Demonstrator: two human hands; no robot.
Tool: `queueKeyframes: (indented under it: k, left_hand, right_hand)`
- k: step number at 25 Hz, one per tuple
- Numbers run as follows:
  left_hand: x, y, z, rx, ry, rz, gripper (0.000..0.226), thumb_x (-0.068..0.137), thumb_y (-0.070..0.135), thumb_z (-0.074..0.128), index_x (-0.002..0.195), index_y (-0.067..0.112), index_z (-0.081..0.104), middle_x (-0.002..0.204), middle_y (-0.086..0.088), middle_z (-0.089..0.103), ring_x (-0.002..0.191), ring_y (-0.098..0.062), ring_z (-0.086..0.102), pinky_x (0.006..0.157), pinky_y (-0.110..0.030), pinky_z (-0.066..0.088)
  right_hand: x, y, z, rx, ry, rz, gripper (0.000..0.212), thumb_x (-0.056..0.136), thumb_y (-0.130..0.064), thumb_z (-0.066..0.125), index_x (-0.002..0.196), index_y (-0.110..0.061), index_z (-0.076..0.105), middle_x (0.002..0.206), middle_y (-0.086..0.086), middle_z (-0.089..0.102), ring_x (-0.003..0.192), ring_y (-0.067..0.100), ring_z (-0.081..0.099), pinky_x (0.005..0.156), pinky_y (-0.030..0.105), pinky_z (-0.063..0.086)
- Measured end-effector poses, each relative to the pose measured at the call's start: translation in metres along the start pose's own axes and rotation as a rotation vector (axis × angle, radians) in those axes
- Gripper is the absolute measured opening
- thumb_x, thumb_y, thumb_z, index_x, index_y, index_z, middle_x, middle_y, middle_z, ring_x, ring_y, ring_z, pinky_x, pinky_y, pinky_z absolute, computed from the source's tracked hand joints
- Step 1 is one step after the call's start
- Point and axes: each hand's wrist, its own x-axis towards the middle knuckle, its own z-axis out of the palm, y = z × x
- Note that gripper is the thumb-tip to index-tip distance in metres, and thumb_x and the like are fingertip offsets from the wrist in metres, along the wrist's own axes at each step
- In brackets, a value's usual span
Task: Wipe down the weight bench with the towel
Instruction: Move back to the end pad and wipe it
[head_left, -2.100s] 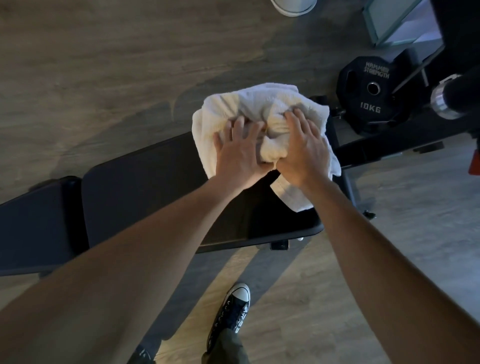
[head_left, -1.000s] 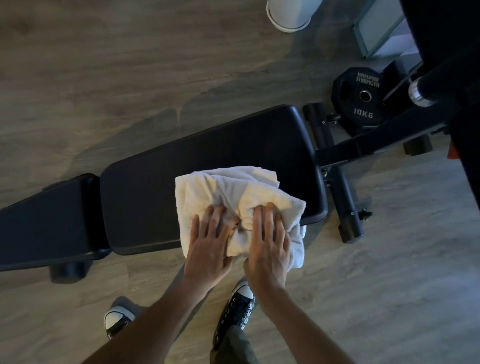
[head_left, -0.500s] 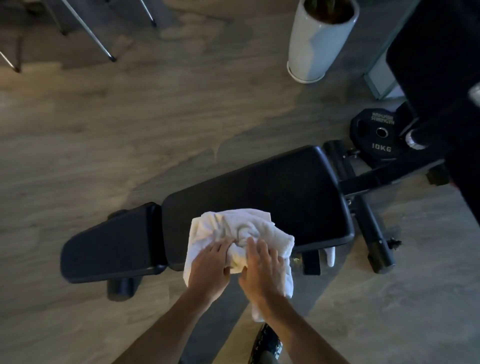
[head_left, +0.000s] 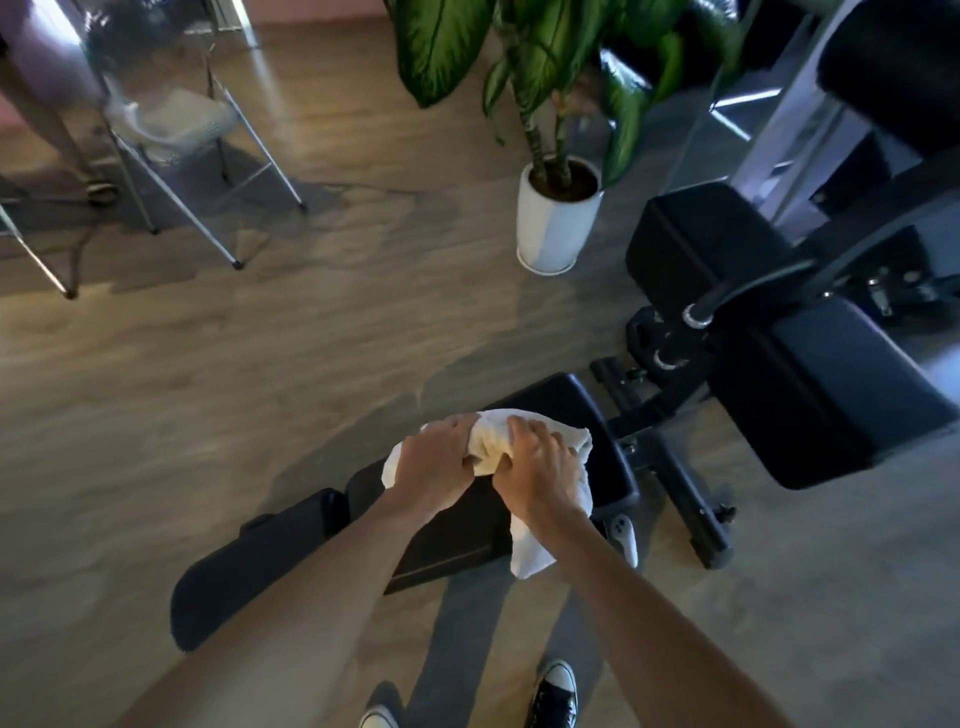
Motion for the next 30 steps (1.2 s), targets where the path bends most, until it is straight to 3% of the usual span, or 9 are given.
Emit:
queueKeyframes:
  k: [6, 12, 17, 20, 23, 25, 27, 30]
  left_hand:
    - [0.028, 0.104, -0.084, 0.045, 0.036, 0.349, 0.066, 0.094, 0.023, 0.058, 0.156, 0.03, 0.034, 0.15, -0.003, 0.055, 0.131, -0.028, 0.056, 0.105, -0.04, 0.044]
    - [0.065, 0.285, -0.132, -0.006, 0.156, 0.764, 0.068, 0.088, 0.029, 0.06, 0.153, 0.033, 0.039, 0.148, 0.0, 0.058, 0.13, -0.024, 0.058, 0.099, -0.047, 0.053]
    - [0.095, 0.406, -0.119, 0.058, 0.314, 0.971, 0.064, 0.088, 0.013, 0.064, 0.149, 0.023, 0.047, 0.14, -0.007, 0.063, 0.122, -0.033, 0.063, 0.092, -0.05, 0.058]
    - [0.131, 0.414, -0.077, 0.132, 0.205, 1.005, 0.076, 0.086, 0.005, 0.062, 0.153, 0.024, 0.033, 0.151, -0.011, 0.052, 0.138, -0.037, 0.049, 0.109, -0.052, 0.046]
    - [0.169, 0.381, -0.014, 0.391, 0.046, 1.135, 0.105, 0.078, -0.005, 0.057, 0.158, 0.027, -0.003, 0.17, -0.01, 0.017, 0.156, -0.035, 0.012, 0.121, -0.053, 0.026]
    - [0.178, 0.358, 0.018, 0.582, 0.064, 1.188, 0.097, 0.08, 0.01, 0.051, 0.16, 0.016, -0.002, 0.171, -0.008, -0.005, 0.157, -0.032, -0.006, 0.125, -0.049, 0.01]
    - [0.18, 0.349, 0.034, 0.512, 0.022, 1.091, 0.09, 0.088, 0.029, 0.052, 0.161, 0.022, 0.001, 0.171, -0.005, -0.013, 0.155, -0.028, -0.019, 0.126, -0.05, 0.002]
    - [0.19, 0.357, 0.033, 0.441, -0.259, 1.003, 0.081, 0.097, 0.056, 0.038, 0.159, 0.039, -0.011, 0.169, 0.002, -0.023, 0.152, -0.028, -0.027, 0.125, -0.053, -0.007]
  right_hand:
    - [-0.02, 0.027, -0.122, 0.12, 0.24, 0.18, 0.034, 0.091, -0.022, 0.054, 0.126, -0.02, 0.055, 0.123, 0.006, 0.066, 0.112, 0.031, 0.062, 0.093, 0.044, 0.05]
    - [-0.051, 0.116, -0.263, 0.152, 0.606, 0.332, 0.042, 0.079, -0.017, 0.055, 0.121, -0.017, 0.06, 0.121, 0.007, 0.068, 0.108, 0.033, 0.065, 0.083, 0.044, 0.052]
    - [-0.052, 0.2, -0.325, 0.099, 0.825, 0.409, 0.048, 0.083, -0.012, 0.058, 0.131, -0.017, 0.056, 0.126, 0.008, 0.065, 0.111, 0.035, 0.06, 0.087, 0.045, 0.047]
    - [-0.035, 0.235, -0.307, 0.123, 0.76, 0.411, 0.054, 0.087, -0.014, 0.051, 0.14, -0.024, 0.047, 0.135, 0.005, 0.059, 0.115, 0.033, 0.057, 0.093, 0.044, 0.044]
    - [-0.02, 0.26, -0.246, 0.122, 0.453, 0.42, 0.067, 0.087, -0.018, 0.048, 0.15, -0.033, 0.031, 0.154, 0.006, 0.04, 0.133, 0.036, 0.044, 0.106, 0.046, 0.039]
    - [-0.017, 0.266, -0.206, 0.092, 0.288, 0.41, 0.071, 0.088, -0.034, 0.043, 0.156, -0.035, 0.025, 0.169, 0.009, 0.015, 0.153, 0.042, 0.014, 0.119, 0.056, 0.024]
    - [-0.011, 0.269, -0.19, 0.097, 0.254, 0.418, 0.076, 0.086, -0.055, 0.029, 0.159, -0.035, 0.022, 0.172, 0.007, -0.003, 0.156, 0.04, -0.011, 0.123, 0.063, 0.005]
    - [0.0, 0.273, -0.199, 0.18, 0.27, 0.475, 0.07, 0.096, -0.058, 0.018, 0.16, -0.031, 0.019, 0.172, 0.007, -0.007, 0.156, 0.034, -0.018, 0.124, 0.06, -0.006]
